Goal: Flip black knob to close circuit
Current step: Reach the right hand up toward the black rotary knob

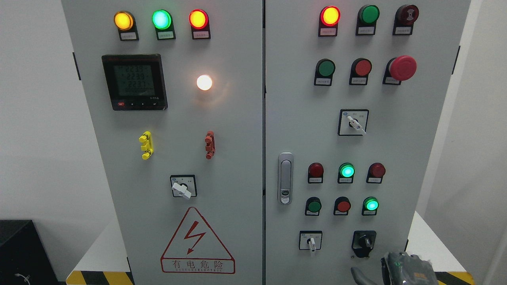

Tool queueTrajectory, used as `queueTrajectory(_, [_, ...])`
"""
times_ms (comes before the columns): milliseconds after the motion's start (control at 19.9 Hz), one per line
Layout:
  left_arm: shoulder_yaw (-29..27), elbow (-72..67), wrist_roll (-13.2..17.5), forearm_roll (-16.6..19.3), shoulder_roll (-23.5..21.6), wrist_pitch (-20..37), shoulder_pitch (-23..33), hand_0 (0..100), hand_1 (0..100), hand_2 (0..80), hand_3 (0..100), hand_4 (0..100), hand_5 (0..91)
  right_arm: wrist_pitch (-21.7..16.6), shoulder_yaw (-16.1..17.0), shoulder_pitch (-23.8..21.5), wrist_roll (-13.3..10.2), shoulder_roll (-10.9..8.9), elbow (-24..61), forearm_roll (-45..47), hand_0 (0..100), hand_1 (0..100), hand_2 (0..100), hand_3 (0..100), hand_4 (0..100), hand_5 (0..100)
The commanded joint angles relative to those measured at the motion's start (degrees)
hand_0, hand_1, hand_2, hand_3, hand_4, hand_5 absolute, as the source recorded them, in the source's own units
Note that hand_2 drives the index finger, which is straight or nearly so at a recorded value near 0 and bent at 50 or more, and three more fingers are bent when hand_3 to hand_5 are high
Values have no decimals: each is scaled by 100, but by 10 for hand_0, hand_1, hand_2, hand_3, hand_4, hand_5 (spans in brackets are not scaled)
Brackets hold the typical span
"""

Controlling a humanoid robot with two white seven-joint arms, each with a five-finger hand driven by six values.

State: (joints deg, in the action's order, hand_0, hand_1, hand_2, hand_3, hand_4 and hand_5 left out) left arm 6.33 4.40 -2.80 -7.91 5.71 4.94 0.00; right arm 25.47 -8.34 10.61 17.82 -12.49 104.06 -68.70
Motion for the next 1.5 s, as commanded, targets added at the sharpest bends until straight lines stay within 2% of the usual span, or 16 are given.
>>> queueTrajectory(0, [0,0,-2,0,0,-28,114,120,556,0,0,0,0,99,-159,116,82,54,-26,-205,10,42,914,1000,863,850])
queueTrajectory(351, [0,0,-2,0,0,-28,114,120,556,0,0,0,0,292,-159,257,125,71,-52,-214,7,57,915,1000,867,856])
queueTrajectory(451, [0,0,-2,0,0,-28,114,120,556,0,0,0,0,362,-159,283,239,71,-78,-214,7,58,914,1000,869,858])
queueTrajectory(752, [0,0,-2,0,0,-28,114,120,556,0,0,0,0,459,-168,406,266,124,-175,-214,6,66,915,1000,872,858])
queueTrajectory(1254, [0,0,-2,0,0,-28,114,120,556,0,0,0,0,485,-168,556,275,168,-351,-363,6,86,921,1000,877,864])
queueTrajectory(1455, [0,0,-2,0,0,-28,114,120,556,0,0,0,0,494,-168,565,354,168,-386,-399,10,94,924,1000,880,867])
